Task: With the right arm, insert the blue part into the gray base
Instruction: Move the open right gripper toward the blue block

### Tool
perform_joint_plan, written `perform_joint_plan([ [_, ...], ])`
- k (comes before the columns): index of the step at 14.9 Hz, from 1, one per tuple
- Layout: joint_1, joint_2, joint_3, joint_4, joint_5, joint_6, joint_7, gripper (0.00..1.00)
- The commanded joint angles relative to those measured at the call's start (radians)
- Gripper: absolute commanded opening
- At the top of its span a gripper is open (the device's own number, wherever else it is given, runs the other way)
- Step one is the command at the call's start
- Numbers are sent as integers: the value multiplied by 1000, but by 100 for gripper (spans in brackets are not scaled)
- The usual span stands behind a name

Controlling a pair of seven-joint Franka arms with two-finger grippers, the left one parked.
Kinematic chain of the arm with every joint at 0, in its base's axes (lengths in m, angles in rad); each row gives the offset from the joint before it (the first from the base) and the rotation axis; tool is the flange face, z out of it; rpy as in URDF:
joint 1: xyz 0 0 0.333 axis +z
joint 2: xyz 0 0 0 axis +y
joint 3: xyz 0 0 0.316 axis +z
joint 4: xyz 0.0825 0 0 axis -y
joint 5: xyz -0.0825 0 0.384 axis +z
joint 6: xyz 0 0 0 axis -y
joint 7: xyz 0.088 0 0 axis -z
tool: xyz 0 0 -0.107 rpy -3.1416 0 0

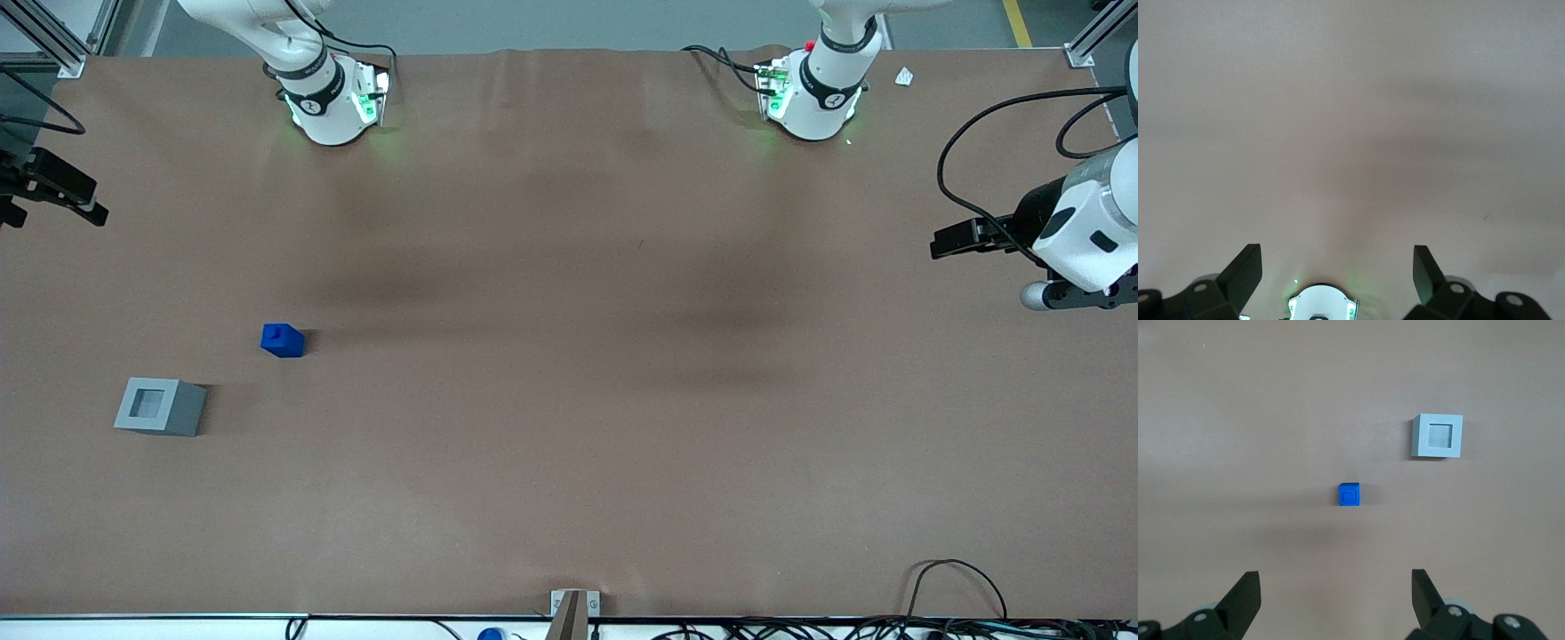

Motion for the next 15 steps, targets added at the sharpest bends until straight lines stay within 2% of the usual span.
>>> perform_joint_plan([
  [1,1,-14,2,-6,-7,-5,3,100],
  [8,-4,23,1,-54,-1,13,-2,100],
  [15,-5,103,1,-243,3,200,-10,100],
])
